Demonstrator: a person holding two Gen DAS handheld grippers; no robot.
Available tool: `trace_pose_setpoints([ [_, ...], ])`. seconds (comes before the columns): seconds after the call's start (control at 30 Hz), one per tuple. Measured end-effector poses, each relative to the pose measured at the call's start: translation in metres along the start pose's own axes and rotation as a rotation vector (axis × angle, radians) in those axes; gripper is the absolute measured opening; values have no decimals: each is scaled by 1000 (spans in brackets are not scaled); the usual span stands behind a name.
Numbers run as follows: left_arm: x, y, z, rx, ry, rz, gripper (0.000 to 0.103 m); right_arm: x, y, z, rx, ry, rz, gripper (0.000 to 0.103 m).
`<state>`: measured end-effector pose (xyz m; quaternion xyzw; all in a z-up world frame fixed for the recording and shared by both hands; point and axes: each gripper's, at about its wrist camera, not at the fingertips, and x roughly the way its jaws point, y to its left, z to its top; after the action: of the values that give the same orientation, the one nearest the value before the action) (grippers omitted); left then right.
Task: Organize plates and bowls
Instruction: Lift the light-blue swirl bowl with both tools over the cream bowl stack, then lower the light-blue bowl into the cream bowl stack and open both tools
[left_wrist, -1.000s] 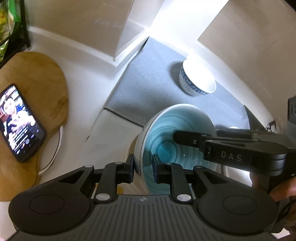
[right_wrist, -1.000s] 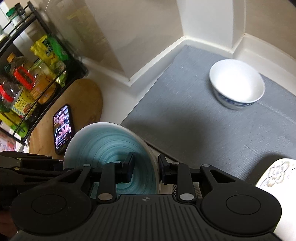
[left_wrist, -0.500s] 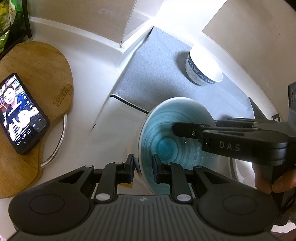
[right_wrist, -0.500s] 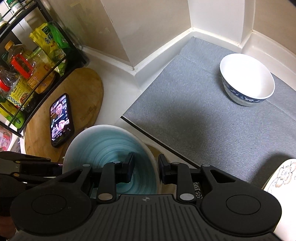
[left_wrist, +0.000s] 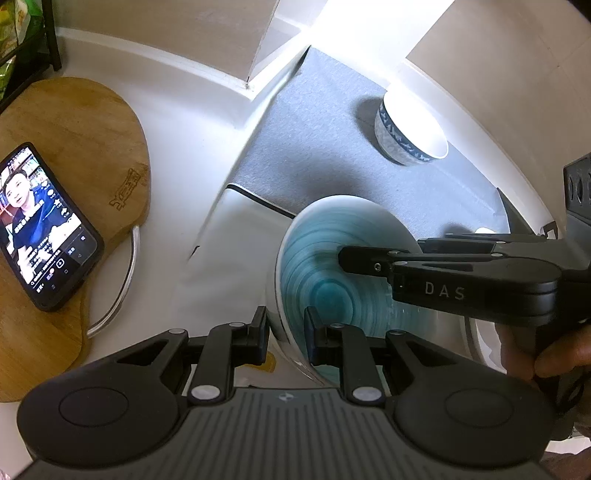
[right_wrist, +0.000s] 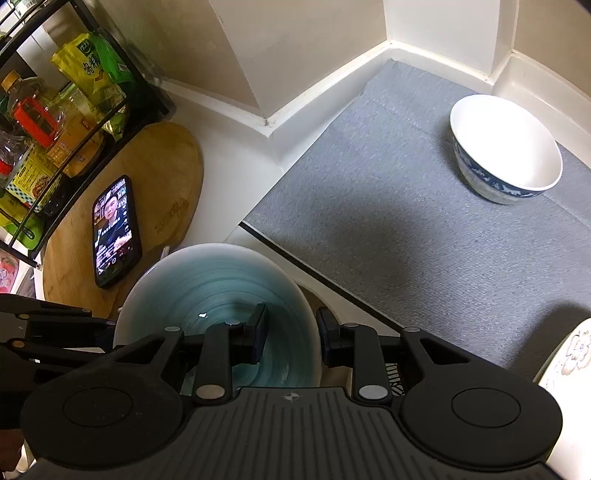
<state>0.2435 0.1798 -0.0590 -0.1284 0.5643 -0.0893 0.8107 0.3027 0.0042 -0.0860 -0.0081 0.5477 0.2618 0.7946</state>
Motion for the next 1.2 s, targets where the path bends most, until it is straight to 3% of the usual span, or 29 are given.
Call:
trace_pose_setpoints([
  [0.23, -7, 3, -3, 7, -20, -9, 26, 5, 3, 0, -8, 19, -1, 30],
  [0.43, -27, 10, -1, 12, -98, -33, 25, 7, 2, -1, -4, 28, -16, 31],
  [0.8, -4, 21, -2, -61, -18, -72, 57, 7, 4, -3, -17, 38, -25, 37],
  [0.97, 10, 29, -3, -131, 13, -95, 59, 4, 8, -4, -32, 49, -38, 37],
  [1.2, 20, 29, -3, -130, 29, -91, 60, -1, 7, -3, -36, 42, -36, 37],
])
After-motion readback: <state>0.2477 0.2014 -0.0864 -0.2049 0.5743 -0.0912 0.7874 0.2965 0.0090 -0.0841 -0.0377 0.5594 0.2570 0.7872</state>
